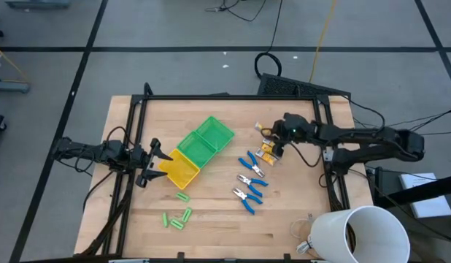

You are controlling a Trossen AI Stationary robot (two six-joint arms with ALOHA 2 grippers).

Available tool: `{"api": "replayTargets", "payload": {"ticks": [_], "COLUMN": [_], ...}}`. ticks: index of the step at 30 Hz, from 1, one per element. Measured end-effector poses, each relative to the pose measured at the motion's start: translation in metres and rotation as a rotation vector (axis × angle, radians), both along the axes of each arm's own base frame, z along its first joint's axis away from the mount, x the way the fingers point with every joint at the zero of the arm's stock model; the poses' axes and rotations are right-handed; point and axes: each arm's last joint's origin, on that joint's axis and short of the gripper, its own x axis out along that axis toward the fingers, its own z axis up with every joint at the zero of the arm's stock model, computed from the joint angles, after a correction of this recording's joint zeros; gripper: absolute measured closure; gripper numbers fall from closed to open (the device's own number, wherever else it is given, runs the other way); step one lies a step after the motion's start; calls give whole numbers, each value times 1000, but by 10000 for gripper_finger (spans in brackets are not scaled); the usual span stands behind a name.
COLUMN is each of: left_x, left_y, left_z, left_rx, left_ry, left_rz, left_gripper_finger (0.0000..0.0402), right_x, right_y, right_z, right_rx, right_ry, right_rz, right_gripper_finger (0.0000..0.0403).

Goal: Pick & Place School Supplies
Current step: Put the crayon box into the top green bin

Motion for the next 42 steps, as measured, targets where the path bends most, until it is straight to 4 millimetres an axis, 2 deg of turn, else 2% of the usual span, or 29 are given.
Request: {"api": "replayTargets", "payload": {"ticks": [4,11,16,23,28,30,36,42], "left_x": [0,0,0,-2,-1,3,21,58], "left_y": [0,0,0,4,11,12,9,9], "left_z": [0,0,2,15,14,11,11,25], "left_rx": [0,0,-20,-83,-212,-258,-360,-395], "left_ry": [0,0,-21,-144,-123,-94,-36,106], "left_rz": [0,0,3,96,352,416,421,484], "left_gripper_finger": [133,133,133,133,133,133,133,133], "right_x": [7,21,23,26,34,38,53,58], "right_y": [14,41,56,68,75,77,83,87], "right_z": [3,17,19,17,10,4,-11,-9], "right_rx": [-8,-42,-41,-26,-42,-73,-315,-481], "right_ry": [-37,-204,-223,-229,-222,-197,-143,-155], "right_rz": [69,198,268,263,293,302,292,259], "right_gripper_finger": [315,314,314,314,314,314,314,314]}}
